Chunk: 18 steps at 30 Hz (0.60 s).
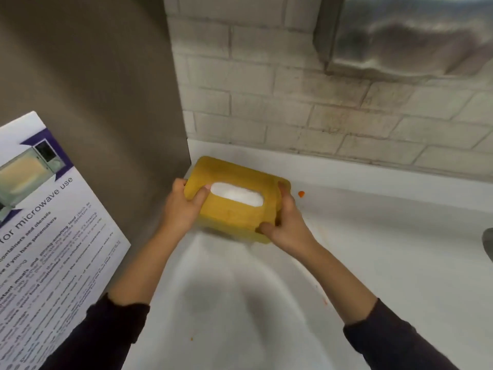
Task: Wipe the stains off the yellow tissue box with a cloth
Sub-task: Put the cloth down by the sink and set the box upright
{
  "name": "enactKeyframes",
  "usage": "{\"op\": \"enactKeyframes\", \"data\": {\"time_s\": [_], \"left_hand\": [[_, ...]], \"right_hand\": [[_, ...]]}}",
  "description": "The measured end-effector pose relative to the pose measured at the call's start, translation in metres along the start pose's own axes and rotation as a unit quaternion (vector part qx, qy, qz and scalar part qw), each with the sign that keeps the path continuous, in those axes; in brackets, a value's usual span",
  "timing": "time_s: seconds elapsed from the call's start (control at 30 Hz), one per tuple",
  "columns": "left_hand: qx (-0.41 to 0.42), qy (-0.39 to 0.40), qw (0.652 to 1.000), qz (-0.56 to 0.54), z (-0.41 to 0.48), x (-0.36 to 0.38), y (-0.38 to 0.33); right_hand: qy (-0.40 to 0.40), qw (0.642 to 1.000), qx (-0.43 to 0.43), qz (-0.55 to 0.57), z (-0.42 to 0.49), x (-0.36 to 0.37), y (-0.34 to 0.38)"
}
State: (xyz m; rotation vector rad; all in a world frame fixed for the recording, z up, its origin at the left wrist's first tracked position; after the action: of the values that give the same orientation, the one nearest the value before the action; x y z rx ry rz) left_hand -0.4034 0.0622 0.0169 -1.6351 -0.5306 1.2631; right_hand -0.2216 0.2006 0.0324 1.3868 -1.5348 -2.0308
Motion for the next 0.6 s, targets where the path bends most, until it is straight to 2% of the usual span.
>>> {"op": "enactKeyframes", "data": {"time_s": [0.17, 0.37, 0.6], "left_hand": [[-0.016, 0.018, 1.000, 0.003, 0.052, 0.032, -0.009], [-0.061, 0.049, 0.997, 0.017, 0.089, 0.062, -0.005], [-0.084, 0.071, 0.991, 0.075, 0.106, 0.080, 0.011]], "right_hand": [[-0.007, 0.996, 0.079, -0.046, 0.057, -0.013, -0.015], [0.016, 0.993, 0.112, -0.037, 0.099, -0.022, -0.027], [0.030, 0.987, 0.141, -0.077, 0.119, -0.014, -0.050]]}}
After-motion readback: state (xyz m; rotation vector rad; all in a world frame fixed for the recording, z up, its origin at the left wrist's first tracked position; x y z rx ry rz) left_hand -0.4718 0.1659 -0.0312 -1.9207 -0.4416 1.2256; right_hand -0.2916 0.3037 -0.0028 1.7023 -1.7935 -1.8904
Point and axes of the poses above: each hand's wrist, its own z-axis towards the middle knuckle, its own x-axis out of the palm, y = z × x, the point moved 3 cm from there along z, towards the middle knuckle
